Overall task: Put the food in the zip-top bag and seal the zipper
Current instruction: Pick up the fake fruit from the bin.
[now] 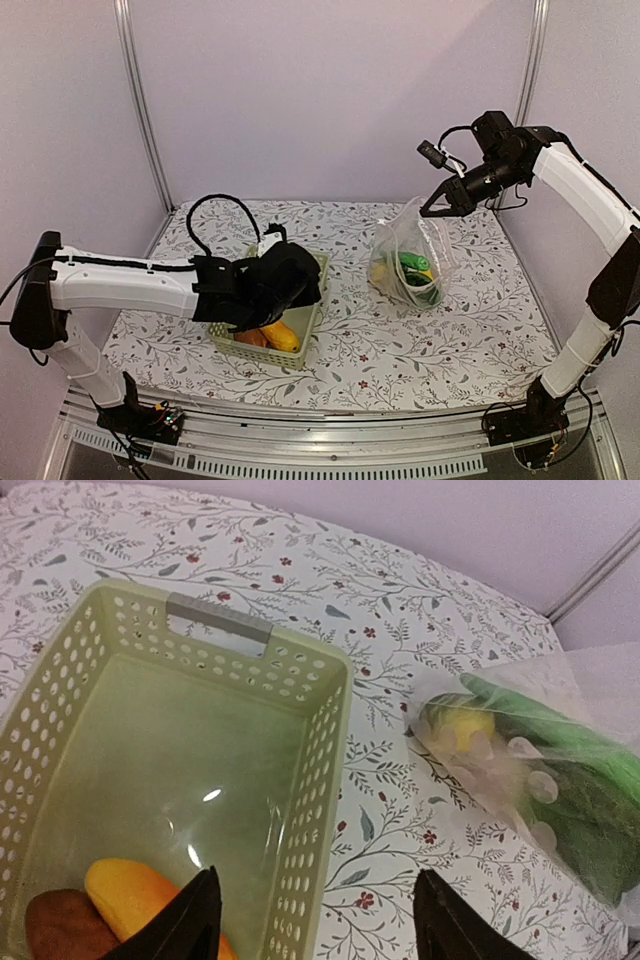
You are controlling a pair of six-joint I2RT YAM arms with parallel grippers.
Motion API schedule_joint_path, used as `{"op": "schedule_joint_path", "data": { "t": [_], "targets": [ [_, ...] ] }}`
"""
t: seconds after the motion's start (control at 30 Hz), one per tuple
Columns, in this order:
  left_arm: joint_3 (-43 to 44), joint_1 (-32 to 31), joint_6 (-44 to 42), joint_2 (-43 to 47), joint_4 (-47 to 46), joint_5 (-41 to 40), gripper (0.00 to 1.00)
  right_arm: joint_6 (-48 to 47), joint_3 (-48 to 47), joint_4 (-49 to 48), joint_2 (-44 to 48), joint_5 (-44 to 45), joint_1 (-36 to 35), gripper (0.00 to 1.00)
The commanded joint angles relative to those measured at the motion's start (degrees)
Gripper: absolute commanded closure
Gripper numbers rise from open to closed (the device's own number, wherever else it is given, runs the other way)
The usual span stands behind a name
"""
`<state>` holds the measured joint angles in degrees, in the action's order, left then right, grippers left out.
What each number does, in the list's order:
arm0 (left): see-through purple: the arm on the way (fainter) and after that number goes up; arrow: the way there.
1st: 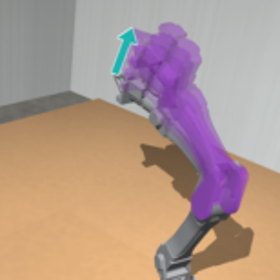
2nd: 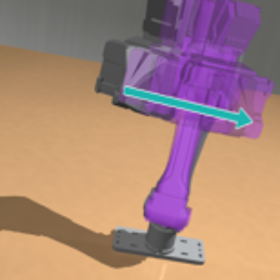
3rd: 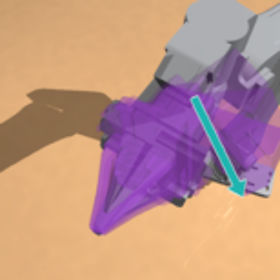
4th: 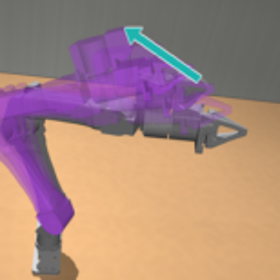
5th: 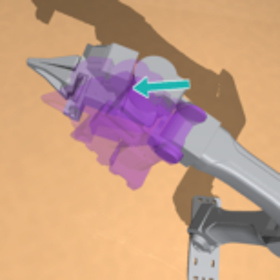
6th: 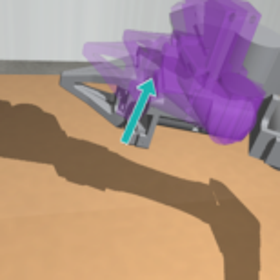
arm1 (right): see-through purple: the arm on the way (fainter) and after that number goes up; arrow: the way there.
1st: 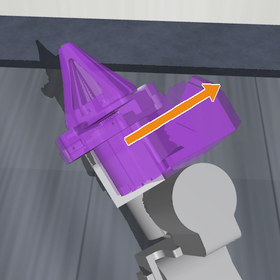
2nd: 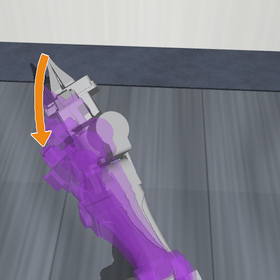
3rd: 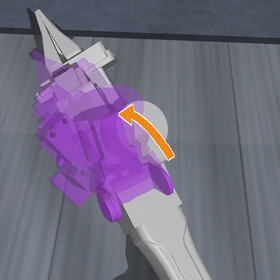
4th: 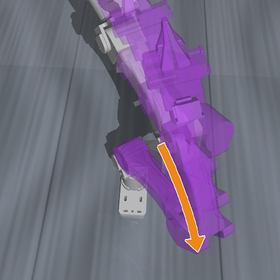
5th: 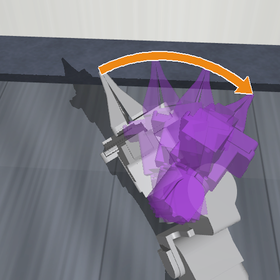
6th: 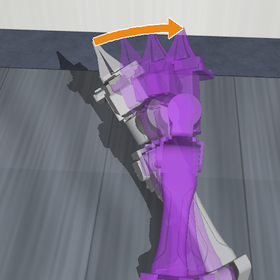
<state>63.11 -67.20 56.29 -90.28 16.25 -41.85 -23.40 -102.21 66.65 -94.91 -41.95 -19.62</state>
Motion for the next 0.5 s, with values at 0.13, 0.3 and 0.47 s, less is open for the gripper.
{"op": "schedule_joint_path", "data": {
  "t": [0.13,0.3,0.47],
  "targets": [
    [9.4,5.5,33.4,-10.3,29.7,8.4,0.35,-0.2,0.6,-0.5,-0.4,0.4,-0.4,1.00],
    [14.5,7.3,37.0,-16.1,37.4,12.0,0.35,-0.3,0.5,-0.4,-0.4,0.2,-0.4,1.00],
    [13.4,8.6,37.6,-15.9,36.7,12.9,0.36,-0.3,0.2,-0.2,-0.4,0.3,-0.4,1.00]
  ]
}}
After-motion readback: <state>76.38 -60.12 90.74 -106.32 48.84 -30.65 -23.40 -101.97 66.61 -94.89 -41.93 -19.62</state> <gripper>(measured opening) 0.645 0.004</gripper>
